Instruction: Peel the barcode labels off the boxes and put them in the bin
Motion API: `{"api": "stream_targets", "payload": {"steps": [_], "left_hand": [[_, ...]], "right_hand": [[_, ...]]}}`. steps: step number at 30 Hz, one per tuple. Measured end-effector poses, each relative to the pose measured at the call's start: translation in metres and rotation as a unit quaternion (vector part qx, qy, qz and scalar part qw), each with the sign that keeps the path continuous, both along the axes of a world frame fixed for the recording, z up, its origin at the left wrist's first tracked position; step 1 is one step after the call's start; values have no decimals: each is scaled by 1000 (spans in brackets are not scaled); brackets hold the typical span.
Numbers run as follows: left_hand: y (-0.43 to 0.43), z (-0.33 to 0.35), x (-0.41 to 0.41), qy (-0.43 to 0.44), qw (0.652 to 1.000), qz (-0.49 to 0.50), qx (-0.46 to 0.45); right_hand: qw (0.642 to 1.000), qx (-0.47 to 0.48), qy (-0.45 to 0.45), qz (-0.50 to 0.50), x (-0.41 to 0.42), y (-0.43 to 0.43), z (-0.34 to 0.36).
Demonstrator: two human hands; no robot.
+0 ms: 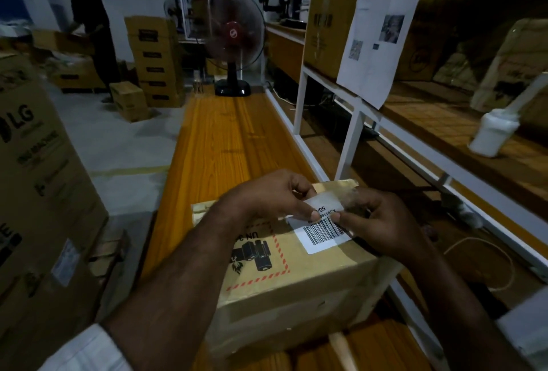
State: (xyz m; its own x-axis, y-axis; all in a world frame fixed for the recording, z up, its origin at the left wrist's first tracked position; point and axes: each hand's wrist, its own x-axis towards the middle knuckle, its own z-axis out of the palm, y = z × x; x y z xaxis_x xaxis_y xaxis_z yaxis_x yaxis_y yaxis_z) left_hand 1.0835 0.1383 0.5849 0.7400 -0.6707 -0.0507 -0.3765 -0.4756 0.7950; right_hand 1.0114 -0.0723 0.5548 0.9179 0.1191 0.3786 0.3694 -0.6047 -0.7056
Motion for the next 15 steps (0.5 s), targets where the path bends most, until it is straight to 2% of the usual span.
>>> {"api": "stream_targets", "payload": {"steps": [5, 15], "left_hand": [[1, 1, -5, -20, 1000, -4, 11], [7, 3, -3, -4, 999, 26, 39]], "right_hand": [[1000, -15, 20, -12, -3, 1, 3], [999, -5, 46, -4, -8, -1, 7]]}}
